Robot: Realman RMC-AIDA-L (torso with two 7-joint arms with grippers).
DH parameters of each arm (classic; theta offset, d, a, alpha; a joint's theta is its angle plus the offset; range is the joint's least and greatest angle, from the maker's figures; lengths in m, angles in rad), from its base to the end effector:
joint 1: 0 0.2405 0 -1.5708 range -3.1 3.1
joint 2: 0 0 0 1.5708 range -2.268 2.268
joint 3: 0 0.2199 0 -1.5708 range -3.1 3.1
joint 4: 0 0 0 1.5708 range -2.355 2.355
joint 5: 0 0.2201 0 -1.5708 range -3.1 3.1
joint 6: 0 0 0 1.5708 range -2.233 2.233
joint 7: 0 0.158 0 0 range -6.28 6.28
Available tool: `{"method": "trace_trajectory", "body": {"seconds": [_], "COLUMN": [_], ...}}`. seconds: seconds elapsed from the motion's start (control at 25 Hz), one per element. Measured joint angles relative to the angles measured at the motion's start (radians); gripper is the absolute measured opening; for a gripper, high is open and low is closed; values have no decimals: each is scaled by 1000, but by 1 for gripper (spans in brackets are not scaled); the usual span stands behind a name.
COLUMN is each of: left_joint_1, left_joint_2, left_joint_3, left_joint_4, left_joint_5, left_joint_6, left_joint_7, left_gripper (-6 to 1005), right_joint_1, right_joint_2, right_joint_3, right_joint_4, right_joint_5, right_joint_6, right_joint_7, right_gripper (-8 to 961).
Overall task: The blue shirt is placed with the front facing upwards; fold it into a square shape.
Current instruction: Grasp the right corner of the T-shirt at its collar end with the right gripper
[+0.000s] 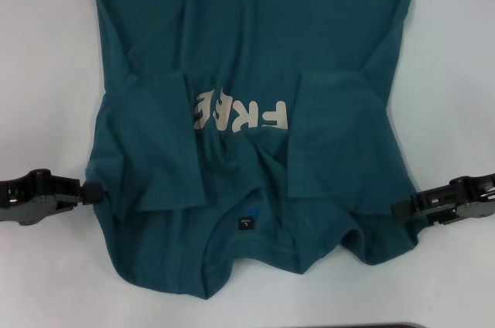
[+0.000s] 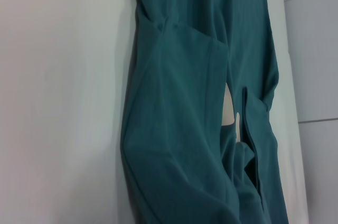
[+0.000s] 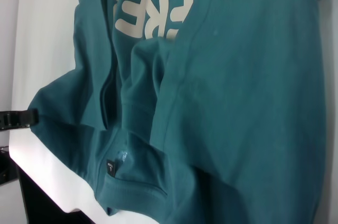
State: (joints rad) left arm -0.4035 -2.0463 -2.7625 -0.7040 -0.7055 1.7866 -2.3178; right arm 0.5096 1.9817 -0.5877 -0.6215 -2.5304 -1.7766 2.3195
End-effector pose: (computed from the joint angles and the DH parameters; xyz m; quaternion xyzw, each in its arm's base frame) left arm -0.3136 0.2474 0.0327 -0.6875 -0.7040 -0.1779 0.0012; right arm 0.3041 0.2586 0.0220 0.7417 -0.6683 -0.0360 0.0433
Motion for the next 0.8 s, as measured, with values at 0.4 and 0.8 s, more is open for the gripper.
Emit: {"method": "trace_trajectory", "body": {"seconds": [0.4,0.8], "left_joint_1": [-1,-2], "left_joint_2": [0,0], "left_joint_3": [-3,-3], "left_joint_4": [0,0], "left_joint_5": [0,0], "left_joint_6": [-1,-1], "left_joint_7": [0,0], "left_gripper": [14,13], "right_joint_1": [13,12], "right_joint_2": [11,2], "right_joint_3": [4,-5], "right_joint_4": [0,0], "right_joint_5": [29,90], "right_joint_6": [-2,-24], "right_joint_7": [-2,-7], "right_gripper": [862,858]}}
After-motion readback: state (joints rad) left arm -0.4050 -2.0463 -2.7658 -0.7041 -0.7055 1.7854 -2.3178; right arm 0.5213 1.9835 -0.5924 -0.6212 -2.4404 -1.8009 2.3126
